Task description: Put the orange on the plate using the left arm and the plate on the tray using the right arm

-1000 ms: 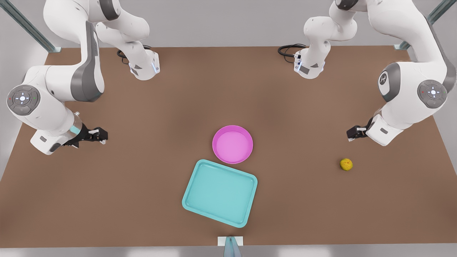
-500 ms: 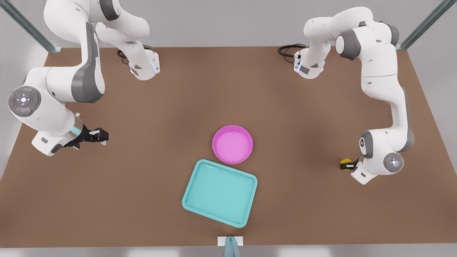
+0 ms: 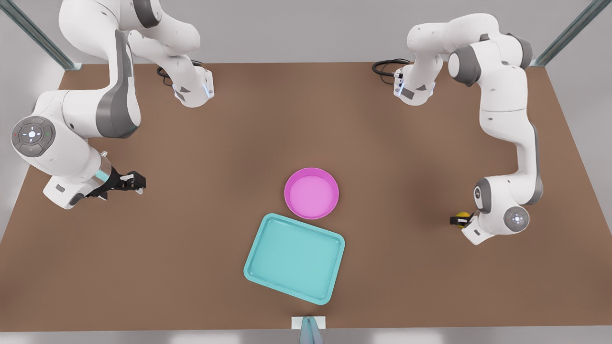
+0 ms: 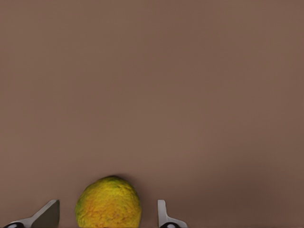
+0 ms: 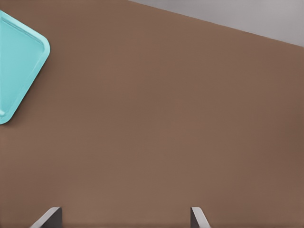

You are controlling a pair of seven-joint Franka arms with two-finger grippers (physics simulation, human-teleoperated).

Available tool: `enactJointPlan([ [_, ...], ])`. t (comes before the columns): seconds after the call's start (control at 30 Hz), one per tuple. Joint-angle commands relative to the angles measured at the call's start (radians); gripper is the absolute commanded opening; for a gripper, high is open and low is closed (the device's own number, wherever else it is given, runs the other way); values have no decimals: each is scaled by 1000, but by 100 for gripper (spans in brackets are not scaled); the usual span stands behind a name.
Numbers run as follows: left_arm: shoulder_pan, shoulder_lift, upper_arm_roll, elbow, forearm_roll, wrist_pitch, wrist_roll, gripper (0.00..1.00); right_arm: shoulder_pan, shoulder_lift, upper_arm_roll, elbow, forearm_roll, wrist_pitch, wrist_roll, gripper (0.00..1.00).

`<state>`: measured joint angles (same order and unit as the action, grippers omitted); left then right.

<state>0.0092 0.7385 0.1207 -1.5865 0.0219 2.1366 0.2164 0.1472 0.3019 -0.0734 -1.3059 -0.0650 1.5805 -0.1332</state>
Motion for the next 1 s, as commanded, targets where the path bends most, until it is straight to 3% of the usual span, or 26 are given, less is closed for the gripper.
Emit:
enactJointPlan([
  [0.0, 0, 5, 0, 0, -3, 20, 92, 100, 0, -1, 0, 0, 1, 0, -6, 100],
  [0.4, 20, 41, 0, -3, -3, 2, 87, 100, 2, 0, 0, 2, 1, 0, -6, 100],
  [0.6, 18, 39, 0, -23, -3, -7, 80, 78, 2, 0, 0, 2, 2, 1, -6, 100],
  [0.67, 20, 39, 0, -23, -3, -9, 80, 63, 2, 0, 0, 2, 2, 1, -6, 100],
  [0.73, 18, 38, 0, -21, -3, -9, 74, 55, 2, 0, 0, 2, 2, 1, -6, 100],
  [0.9, 8, -5, -9, -18, -3, -29, -9, 54, 2, 0, 0, 2, 2, 1, -6, 100],
  [0.97, -81, -62, -24, 11, -3, -112, -123, 55, 0, 0, 0, 4, 2, 1, -8, 100],
])
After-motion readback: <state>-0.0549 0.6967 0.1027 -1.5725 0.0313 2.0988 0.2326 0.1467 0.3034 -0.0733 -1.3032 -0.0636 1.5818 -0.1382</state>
